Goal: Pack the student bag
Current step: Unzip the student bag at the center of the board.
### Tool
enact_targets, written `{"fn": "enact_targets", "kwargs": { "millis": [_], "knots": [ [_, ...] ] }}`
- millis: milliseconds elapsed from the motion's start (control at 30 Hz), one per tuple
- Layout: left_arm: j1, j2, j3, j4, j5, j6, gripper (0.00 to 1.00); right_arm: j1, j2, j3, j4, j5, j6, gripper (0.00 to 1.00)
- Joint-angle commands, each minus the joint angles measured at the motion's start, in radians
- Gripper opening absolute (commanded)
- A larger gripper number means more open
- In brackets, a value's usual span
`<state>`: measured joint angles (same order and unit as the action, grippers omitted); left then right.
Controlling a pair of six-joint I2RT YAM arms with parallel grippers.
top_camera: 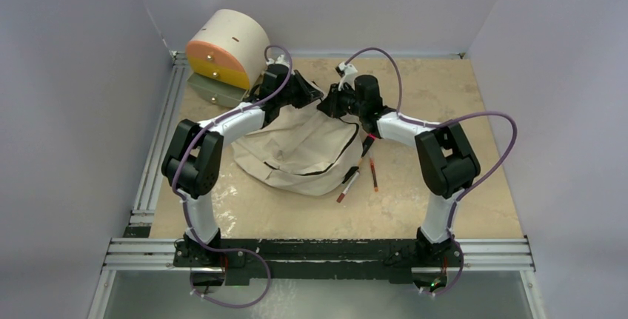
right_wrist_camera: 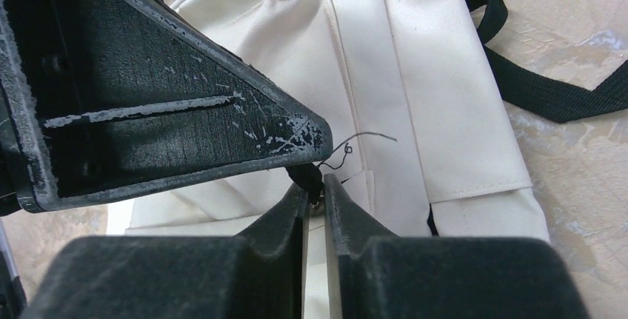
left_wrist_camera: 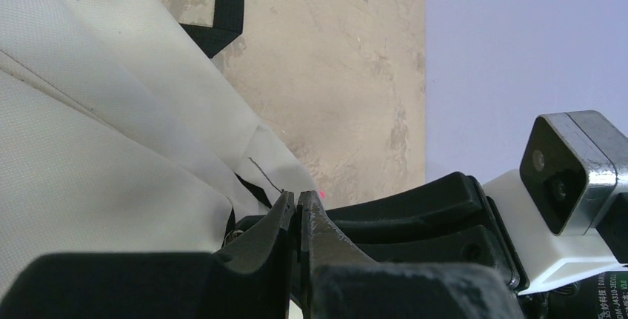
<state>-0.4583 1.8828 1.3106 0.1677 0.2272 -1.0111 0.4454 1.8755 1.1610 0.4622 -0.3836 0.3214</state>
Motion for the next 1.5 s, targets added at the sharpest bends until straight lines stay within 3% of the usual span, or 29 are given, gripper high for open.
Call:
{"fn": "enact_targets", "kwargs": {
  "millis": [0, 100, 200, 400, 600, 833, 1467],
  "knots": [
    [0.001, -0.052, -0.005, 0.04, -0.011, 0.012, 0.0, 0.0, 0.0, 0.032, 0.028, 0.008, 0.005, 0.08],
    [0.001, -0.051, -0.004, 0.04, -0.006, 0.019, 0.0, 0.0, -0.001, 0.029, 0.027, 0.009, 0.005, 0.0],
    [0.001, -0.05, -0.004, 0.04, 0.004, 0.034, 0.0, 0.0, 0.0, 0.03, 0.032, 0.008, 0.006, 0.0],
    [0.001, -0.043, 0.003, 0.031, 0.018, 0.054, 0.27, -0.001, -0.001, 0.031, 0.027, 0.009, 0.008, 0.0],
    [0.001, -0.033, 0.004, 0.026, 0.024, 0.064, 0.31, -0.001, -0.003, 0.036, 0.02, 0.008, 0.004, 0.0],
    [0.0, -0.015, 0.012, 0.023, 0.038, 0.067, 0.31, -0.001, -0.004, 0.046, 0.018, -0.001, 0.005, 0.0],
    [-0.002, -0.002, -0.039, 0.037, 0.028, 0.117, 0.15, 0.0, -0.011, 0.048, 0.028, -0.017, 0.021, 0.0]
  ]
}}
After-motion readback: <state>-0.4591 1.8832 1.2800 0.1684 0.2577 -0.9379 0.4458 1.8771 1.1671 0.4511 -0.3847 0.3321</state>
